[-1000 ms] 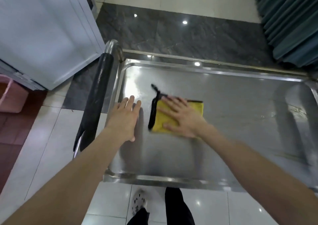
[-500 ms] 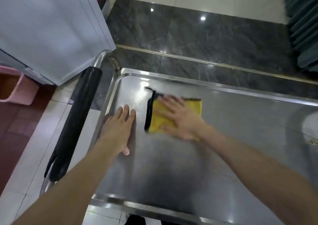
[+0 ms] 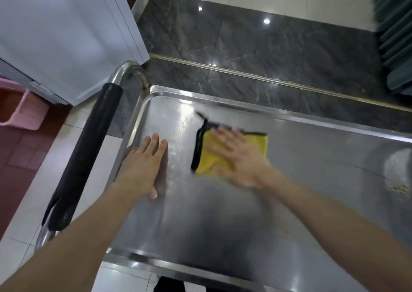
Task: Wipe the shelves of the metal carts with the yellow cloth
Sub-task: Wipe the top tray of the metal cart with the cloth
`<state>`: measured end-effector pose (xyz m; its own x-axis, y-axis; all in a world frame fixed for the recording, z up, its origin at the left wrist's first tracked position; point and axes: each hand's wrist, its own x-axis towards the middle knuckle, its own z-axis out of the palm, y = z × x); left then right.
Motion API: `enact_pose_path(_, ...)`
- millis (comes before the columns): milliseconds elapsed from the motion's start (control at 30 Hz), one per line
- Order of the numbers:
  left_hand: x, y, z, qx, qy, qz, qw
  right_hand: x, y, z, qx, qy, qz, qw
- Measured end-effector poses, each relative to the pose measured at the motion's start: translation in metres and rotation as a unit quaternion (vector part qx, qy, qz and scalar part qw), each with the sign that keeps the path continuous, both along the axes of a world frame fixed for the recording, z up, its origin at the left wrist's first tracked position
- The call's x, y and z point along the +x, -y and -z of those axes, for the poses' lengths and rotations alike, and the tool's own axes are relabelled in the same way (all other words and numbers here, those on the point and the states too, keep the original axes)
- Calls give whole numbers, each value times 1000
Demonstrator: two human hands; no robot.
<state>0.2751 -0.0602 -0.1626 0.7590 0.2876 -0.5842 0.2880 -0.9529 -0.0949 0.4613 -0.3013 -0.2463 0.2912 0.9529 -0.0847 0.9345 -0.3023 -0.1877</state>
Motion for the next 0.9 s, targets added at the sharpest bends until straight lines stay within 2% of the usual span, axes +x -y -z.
enact_pose_path(100,-2,-2,5,-1,-1,-7,1000,69,-7,-7,-25,59,75,995)
enact_pose_path(200,-2,-4,5,-5,-8,-8,1000,17,5,-5,-20,49,76,996)
enact_pose_path(300,0,-2,2,0,-26,-16,1000,-84,49,-5,-17,7,-28,999)
enact_pose_path(367,3,4,-3,13,-27,-12,999,-100,68,-5,-27,-5,-92,995)
enact_pose_path(433,3,17,-12,41,0,15,999,-63,65,-3,-19,-14,-92,995)
enact_pose_path(533,-4,45,-21,38,59,57,996,23,44,-6,-18,23,28,999)
enact_pose_path(600,-12,66,-20,8,52,63,997,61,36,-7,-39,53,73,995)
enact_pose_path(667,-15,80,-13,-8,23,65,998,68,32,-6,-42,65,79,994)
enact_pose_path(800,-16,83,-4,-31,13,50,998,-14,57,-6,-19,35,73,997)
enact_pose_path(900,-18,81,-4,-41,14,46,998,-92,91,-8,-40,10,-38,998)
